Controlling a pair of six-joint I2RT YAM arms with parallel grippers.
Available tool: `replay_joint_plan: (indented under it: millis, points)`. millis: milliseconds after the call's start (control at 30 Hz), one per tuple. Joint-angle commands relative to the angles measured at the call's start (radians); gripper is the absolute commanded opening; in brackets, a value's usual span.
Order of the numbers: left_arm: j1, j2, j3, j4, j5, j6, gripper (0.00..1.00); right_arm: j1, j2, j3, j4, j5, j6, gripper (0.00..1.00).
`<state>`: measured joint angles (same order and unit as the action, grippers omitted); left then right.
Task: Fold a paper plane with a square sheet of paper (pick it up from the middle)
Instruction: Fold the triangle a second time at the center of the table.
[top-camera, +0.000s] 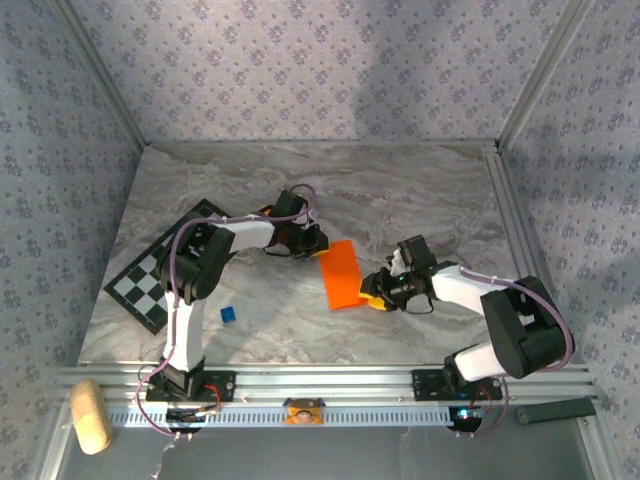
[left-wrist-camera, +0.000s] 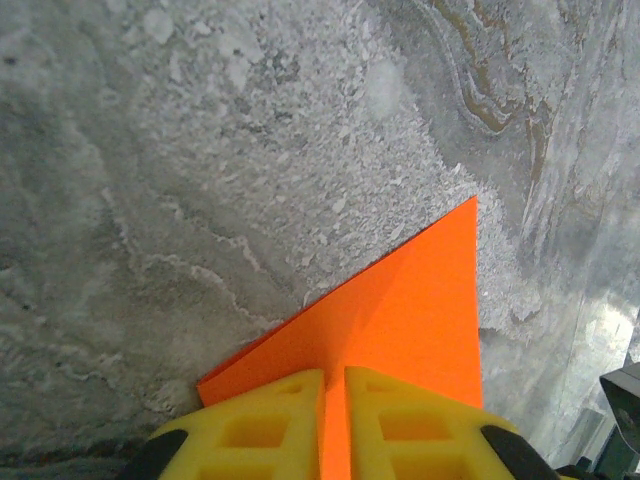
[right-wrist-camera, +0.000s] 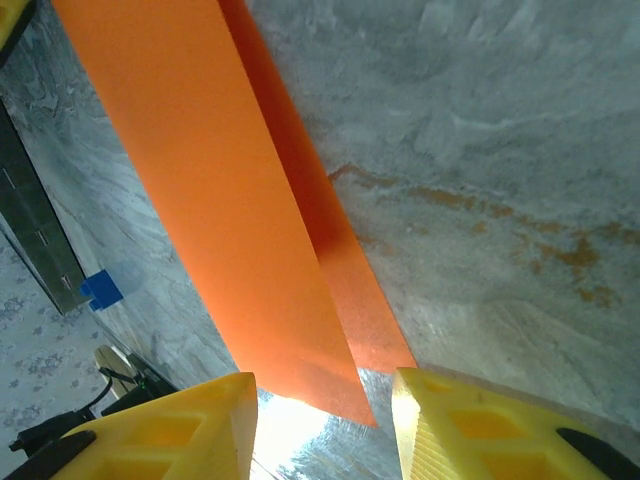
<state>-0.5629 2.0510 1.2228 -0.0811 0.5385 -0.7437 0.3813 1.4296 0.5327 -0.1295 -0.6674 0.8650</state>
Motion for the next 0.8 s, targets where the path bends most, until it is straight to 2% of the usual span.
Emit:
replay_joint_plan:
  millis: [0,267,400,533,767]
  points:
    - [-0.010,0.041,-0.028,-0.079,-0.043,0.023,0.14,-0.008,0.032,0.014,0.015,-0.017,0.024,0.41]
    - [-0.012,0.045,-0.027,-0.070,-0.032,0.024,0.14,-0.006,0.028,0.044,0.078,-0.062,0.003,0.41]
    - [-0.012,0.060,-0.019,-0.024,-0.001,0.013,0.14,-0.028,0.059,0.059,0.179,-0.143,0.014,0.41]
    - [-0.012,0.068,0.010,-0.031,0.002,0.030,0.14,-0.034,0.146,0.145,0.071,-0.168,-0.135,0.40]
    - [-0.010,0.083,0.045,-0.055,0.018,0.048,0.14,-0.053,0.247,0.191,0.092,-0.227,-0.191,0.34]
